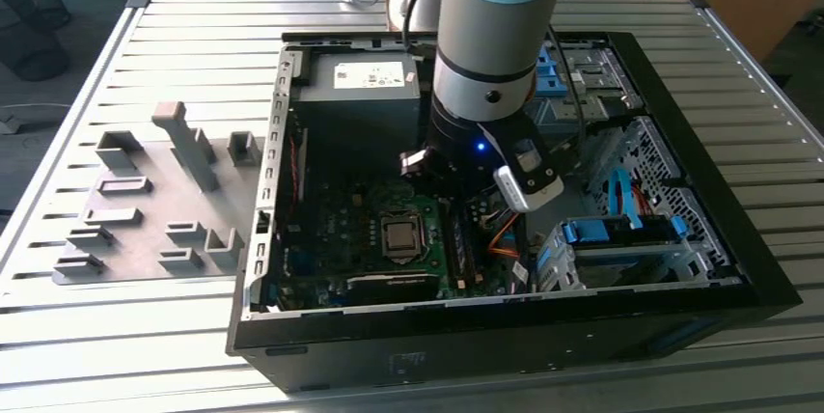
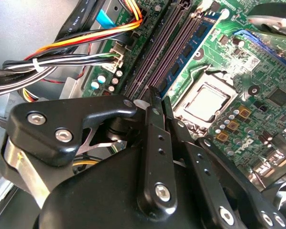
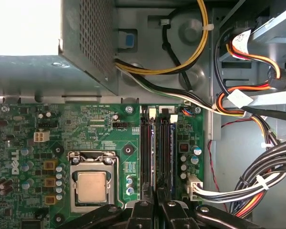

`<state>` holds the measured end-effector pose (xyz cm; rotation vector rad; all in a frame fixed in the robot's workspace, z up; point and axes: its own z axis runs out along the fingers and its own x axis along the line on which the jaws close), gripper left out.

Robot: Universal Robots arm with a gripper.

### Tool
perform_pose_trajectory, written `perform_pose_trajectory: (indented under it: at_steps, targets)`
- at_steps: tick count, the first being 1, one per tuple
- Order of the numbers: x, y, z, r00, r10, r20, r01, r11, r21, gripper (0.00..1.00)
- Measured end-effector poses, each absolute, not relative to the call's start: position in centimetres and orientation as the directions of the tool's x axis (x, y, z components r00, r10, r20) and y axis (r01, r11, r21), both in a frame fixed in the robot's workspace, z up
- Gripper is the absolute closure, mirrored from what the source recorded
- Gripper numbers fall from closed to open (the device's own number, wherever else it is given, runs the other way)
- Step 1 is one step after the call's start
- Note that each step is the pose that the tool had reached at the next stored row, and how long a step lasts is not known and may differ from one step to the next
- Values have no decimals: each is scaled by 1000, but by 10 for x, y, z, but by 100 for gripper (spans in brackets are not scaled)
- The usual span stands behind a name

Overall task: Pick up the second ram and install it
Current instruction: 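Insert the second ram into the second slot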

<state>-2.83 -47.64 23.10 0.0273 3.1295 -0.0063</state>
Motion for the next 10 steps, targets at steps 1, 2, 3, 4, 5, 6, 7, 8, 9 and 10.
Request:
perform_pose_trajectory:
  at_steps: [1, 2, 3, 4, 5, 6, 7, 8, 9, 10]
  targets:
    - [-28, -476, 230, -1000, 18, -12, 18, 1000, -4, 86]
    - [-28, -476, 230, -1000, 18, -12, 18, 1000, -4, 86]
    - [-28, -476, 229, -1000, 18, -12, 18, 1000, -4, 86]
    - [-28, -476, 227, -1000, 19, -12, 19, 1000, -4, 86]
    - [-28, -476, 226, -1000, 19, -12, 19, 1000, -4, 86]
    - [-28, -476, 225, -1000, 19, -12, 19, 1000, -4, 86]
    - [-28, -476, 223, -1000, 19, -12, 19, 1000, -4, 86]
    - [-28, -476, 223, -1000, 19, -12, 19, 1000, -4, 86]
    - [-28, -476, 222, -1000, 19, -12, 19, 1000, -4, 86]
    - [-28, -476, 222, -1000, 19, -12, 19, 1000, -4, 86]
